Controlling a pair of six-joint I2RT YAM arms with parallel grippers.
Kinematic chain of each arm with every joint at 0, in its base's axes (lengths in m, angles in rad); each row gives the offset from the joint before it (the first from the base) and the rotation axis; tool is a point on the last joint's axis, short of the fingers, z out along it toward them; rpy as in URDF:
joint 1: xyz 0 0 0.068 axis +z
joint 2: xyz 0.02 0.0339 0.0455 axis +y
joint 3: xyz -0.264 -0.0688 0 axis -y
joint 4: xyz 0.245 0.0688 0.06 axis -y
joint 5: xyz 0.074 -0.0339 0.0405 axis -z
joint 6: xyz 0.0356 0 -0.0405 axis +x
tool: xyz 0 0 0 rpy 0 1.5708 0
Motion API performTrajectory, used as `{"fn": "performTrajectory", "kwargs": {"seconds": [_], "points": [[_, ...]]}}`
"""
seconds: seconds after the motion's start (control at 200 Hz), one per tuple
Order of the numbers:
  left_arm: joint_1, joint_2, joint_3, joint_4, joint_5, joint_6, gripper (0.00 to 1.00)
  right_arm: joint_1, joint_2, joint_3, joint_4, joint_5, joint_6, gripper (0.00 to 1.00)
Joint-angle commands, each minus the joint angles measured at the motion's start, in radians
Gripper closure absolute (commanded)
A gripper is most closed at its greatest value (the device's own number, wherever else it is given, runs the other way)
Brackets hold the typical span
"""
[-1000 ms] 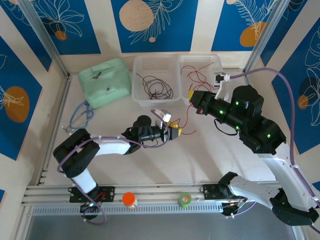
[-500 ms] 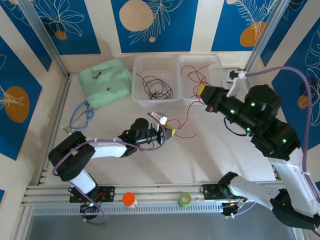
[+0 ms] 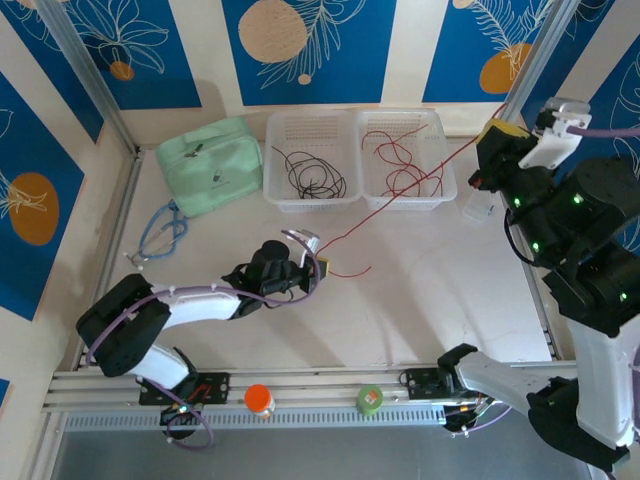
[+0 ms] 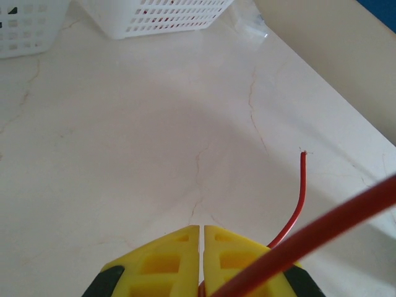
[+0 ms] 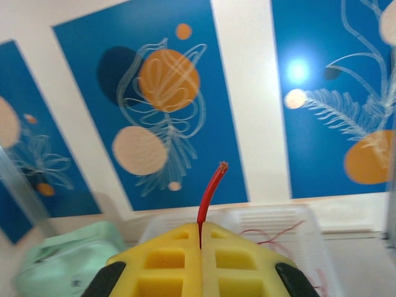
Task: Untangle the cables
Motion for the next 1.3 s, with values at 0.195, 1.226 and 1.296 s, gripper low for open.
{"fn": "performTrajectory", "kwargs": {"seconds": [0.195,1.226,1.296], "points": [[0.015,0.018,0.160,-0.249,-0.008,0.064,1.00,-0.214,0.097,0.089,0.061,-0.104,-0.015,1.00],[0.099,1.274,1.989,-0.527,-0.106,0.025,0.65,-0.473,0.798,-0.075,0.539,-0.649,0.054,1.00],[0.107,1.281,1.989,-0.497,-0.059,-0.006,0.39,-0.458,0.863,-0.048,0.537,-0.628,0.053,1.00]]}}
